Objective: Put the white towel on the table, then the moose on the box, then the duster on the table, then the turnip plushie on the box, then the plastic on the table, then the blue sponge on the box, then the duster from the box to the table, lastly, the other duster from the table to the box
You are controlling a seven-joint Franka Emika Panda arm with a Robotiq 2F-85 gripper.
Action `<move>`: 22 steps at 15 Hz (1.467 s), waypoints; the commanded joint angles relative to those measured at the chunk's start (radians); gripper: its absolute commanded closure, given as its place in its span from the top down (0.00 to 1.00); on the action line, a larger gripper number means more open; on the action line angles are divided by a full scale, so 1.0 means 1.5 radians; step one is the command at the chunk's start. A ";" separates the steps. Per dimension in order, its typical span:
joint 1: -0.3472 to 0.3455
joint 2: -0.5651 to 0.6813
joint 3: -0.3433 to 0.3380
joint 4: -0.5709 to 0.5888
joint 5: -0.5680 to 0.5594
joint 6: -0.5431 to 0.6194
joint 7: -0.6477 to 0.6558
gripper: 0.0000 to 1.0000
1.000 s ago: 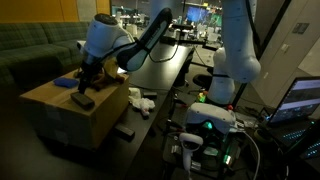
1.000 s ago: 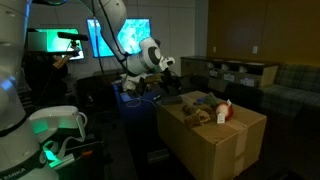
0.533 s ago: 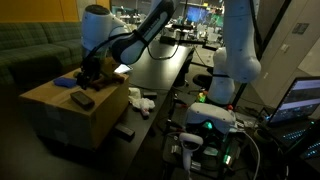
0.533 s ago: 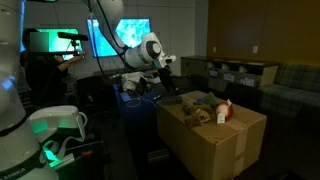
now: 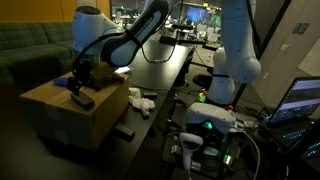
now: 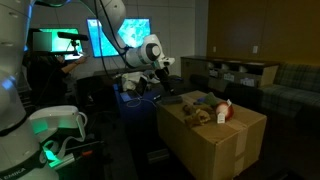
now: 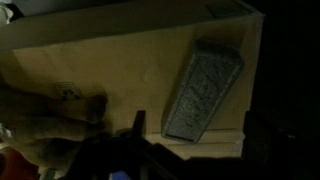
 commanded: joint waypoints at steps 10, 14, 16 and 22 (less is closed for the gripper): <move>-0.003 0.105 -0.005 0.084 0.050 0.020 -0.029 1.00; -0.006 0.120 -0.012 0.096 0.052 0.021 -0.040 1.00; -0.006 0.129 -0.016 0.103 0.051 0.021 -0.044 1.00; -0.013 0.143 -0.014 0.115 0.065 0.011 -0.080 0.73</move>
